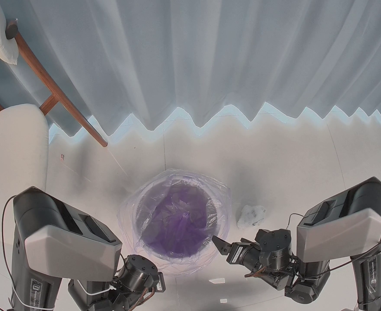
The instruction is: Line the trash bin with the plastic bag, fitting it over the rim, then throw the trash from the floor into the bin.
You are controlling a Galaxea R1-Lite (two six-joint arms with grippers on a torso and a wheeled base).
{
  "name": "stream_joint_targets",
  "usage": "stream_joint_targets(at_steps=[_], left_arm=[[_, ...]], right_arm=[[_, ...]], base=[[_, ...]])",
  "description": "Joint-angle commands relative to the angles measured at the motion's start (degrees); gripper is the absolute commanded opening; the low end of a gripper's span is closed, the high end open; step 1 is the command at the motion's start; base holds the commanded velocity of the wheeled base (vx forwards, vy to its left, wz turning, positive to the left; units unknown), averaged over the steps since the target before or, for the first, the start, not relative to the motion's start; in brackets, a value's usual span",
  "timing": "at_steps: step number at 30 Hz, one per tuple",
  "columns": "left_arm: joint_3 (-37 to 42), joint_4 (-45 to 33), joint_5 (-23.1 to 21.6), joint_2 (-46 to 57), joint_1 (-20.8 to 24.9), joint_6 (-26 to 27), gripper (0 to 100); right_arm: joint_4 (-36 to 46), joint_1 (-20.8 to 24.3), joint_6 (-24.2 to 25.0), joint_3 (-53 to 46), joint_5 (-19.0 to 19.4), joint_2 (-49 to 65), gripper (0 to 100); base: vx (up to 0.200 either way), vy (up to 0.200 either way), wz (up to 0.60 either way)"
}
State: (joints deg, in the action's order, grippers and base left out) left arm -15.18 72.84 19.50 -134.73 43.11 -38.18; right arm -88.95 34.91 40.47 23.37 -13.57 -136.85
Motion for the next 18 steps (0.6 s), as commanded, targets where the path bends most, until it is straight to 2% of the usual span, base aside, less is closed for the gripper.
stream_joint_targets(at_steps=[1, 4, 5, 18], left_arm=[[-0.03, 0.02, 0.09, -0.09, 0.22, -0.14, 0], [0.06, 0.02, 0.09, -0.01, 0.22, -0.14, 0], [0.06, 0.11, 0.01, -0.01, 0.22, -0.14, 0], [0.94, 2.75, 0.18, -0.71, 0.14, -0.05, 0]], right_arm=[[-0.69, -0.02, -0.57, 2.91, -1.81, -4.21, 100], [-0.69, -0.11, -0.57, 3.70, -1.90, -5.27, 100], [-0.52, -0.11, -0.57, 4.14, -1.90, -5.44, 0], [-0.78, -2.83, -0.04, 3.61, -1.99, -4.56, 0]], base=[[0.000, 0.000, 0.00], [0.000, 0.000, 0.00], [0.000, 0.000, 0.00], [0.000, 0.000, 0.00]])
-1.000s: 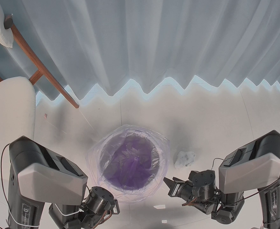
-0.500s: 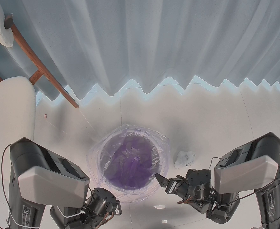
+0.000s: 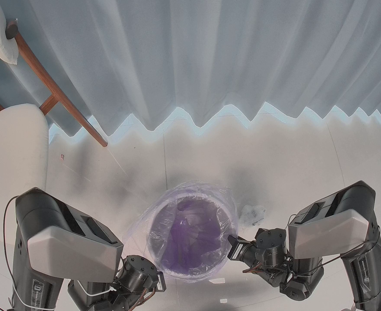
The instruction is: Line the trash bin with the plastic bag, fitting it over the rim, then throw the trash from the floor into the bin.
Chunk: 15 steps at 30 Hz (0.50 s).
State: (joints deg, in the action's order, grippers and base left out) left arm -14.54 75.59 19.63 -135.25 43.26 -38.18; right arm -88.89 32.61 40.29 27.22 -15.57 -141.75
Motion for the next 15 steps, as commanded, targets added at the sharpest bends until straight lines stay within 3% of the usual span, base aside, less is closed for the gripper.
stream_joint_targets(at_steps=[1, 10, 11, 15], left_arm=[[0.48, -0.01, 0.06, -0.18, -0.02, -0.05, 0], [0.66, -0.10, 0.15, -0.27, -0.02, 0.30, 0], [0.48, -0.01, 0.15, -1.77, -0.73, 3.29, 0], [-0.22, 0.78, 0.24, -3.52, -1.34, 6.28, 0]], right_arm=[[-0.93, -0.44, 0.14, 0.20, 0.01, 0.51, 0], [-0.84, 1.84, -0.04, 1.69, 0.01, 2.27, 0], [-0.84, 3.16, -0.21, 1.78, 0.01, 2.36, 0], [-0.84, 3.43, -0.30, 2.57, 0.01, 2.45, 0]], base=[[0.000, 0.000, 0.00], [0.000, 0.000, 0.00], [0.000, 0.000, 0.00], [0.000, 0.000, 0.00]])
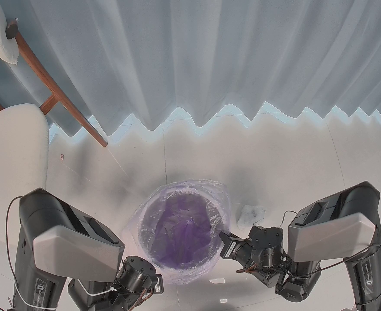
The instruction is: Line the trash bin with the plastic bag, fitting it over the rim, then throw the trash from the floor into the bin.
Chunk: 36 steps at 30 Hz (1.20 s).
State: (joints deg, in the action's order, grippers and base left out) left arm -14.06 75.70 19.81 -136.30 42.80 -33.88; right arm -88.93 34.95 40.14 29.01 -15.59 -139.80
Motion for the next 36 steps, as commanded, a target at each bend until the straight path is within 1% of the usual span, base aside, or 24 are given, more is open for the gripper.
stream_joint_targets(at_steps=[1, 4, 8, 9, 13, 15, 17, 21, 25, 26, 29, 33, 36], left_arm=[[-0.80, 1.29, 0.05, -2.56, -0.88, 2.41, 0], [-0.71, 2.69, -0.03, -2.56, -0.88, 3.20, 0], [2.81, 4.89, -0.03, -2.48, -0.26, 3.47, 0], [3.16, 5.42, -0.03, -2.56, -0.26, 3.56, 100], [5.09, 10.61, 0.41, -1.95, 0.00, 3.73, 100], [6.32, 10.87, 1.46, 0.07, 0.00, 3.64, 100], [7.55, 10.78, 2.43, 6.14, 0.00, 3.56, 100], [8.69, 10.61, 2.08, 20.29, -0.88, 3.64, 100], [8.08, 10.61, 2.16, 23.89, -4.13, 3.73, 100], [7.82, 10.61, 2.16, 24.51, -4.31, 3.73, 100], [7.38, 10.52, 2.08, 26.62, -5.01, 3.73, 100], [6.15, 10.52, 2.08, 26.88, -5.45, 3.73, 100], [5.71, 10.52, 1.99, 26.44, -6.68, 3.73, 100]], right_arm=[[-0.89, 1.08, -0.15, 0.96, 0.04, 0.58, 0], [-0.81, 1.44, -0.07, 0.87, 0.04, 1.37, 0], [-0.81, 1.44, -0.24, 0.17, 0.04, 1.11, 0], [-0.81, 1.35, -0.24, 0.17, 0.04, 0.93, 0], [-0.81, 1.35, -0.15, 0.43, 0.04, 0.23, 0], [-0.81, 1.26, -0.15, 0.61, 0.04, 0.14, 0], [-0.81, 1.17, -0.15, 0.69, 0.04, -0.12, 0], [-0.81, 1.08, 0.20, 0.78, 0.04, -0.56, 0], [-0.81, 1.00, -0.24, 0.25, 0.04, -0.65, 0], [-0.81, 1.00, -0.33, 0.25, 0.04, -0.65, 100], [-0.81, 1.00, -0.15, 0.08, 0.04, -0.56, 100], [-0.89, 1.00, 0.20, -0.45, 0.04, 0.41, 100], [-0.81, 0.82, 0.20, -1.24, 0.04, 1.90, 100]], base=[[0.000, 0.000, 0.00], [0.000, 0.000, 0.00], [0.000, 0.000, 0.00], [0.000, 0.000, 0.00], [0.000, 0.000, 0.00], [0.000, 0.000, 0.00], [0.000, 0.000, 0.00], [0.000, 0.000, 0.00], [0.000, 0.000, 0.00], [0.000, 0.000, 0.00], [0.000, 0.000, 0.00], [0.000, 0.000, 0.00], [0.000, 0.000, 0.00]])
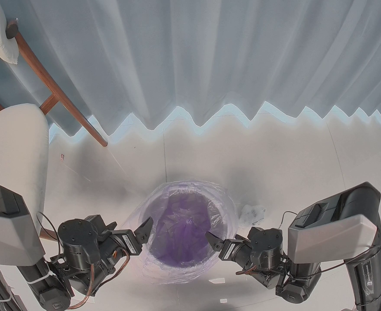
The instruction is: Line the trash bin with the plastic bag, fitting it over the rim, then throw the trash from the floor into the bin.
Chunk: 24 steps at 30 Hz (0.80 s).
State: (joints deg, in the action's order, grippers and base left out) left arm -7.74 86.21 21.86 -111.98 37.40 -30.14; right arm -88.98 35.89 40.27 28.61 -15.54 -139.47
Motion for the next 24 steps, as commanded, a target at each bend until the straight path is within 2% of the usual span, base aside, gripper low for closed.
stream_joint_targets(at_steps=[1, 8, 13, 24], left_arm=[[-0.61, 0.01, -0.06, 1.94, -1.89, 0.08, 100], [-2.01, 0.01, -0.50, -4.65, -6.46, 0.43, 100], [-3.51, 0.10, -5.16, -9.04, -8.48, 0.43, 100], [-8.34, 0.01, -5.51, -12.03, -12.00, 0.43, 100]], right_arm=[[-0.85, -0.21, 0.08, -1.63, -0.10, 2.19, 100], [-0.85, -1.52, 1.13, -5.76, -0.10, 5.00, 100], [-0.85, -3.37, 1.13, -9.28, -0.10, 5.18, 100], [-0.85, -3.90, 0.60, -7.34, -0.10, 1.48, 100]], base=[[0.000, 0.000, 0.00], [0.000, 0.000, 0.00], [0.000, 0.000, 0.00], [0.000, 0.000, 0.00]])
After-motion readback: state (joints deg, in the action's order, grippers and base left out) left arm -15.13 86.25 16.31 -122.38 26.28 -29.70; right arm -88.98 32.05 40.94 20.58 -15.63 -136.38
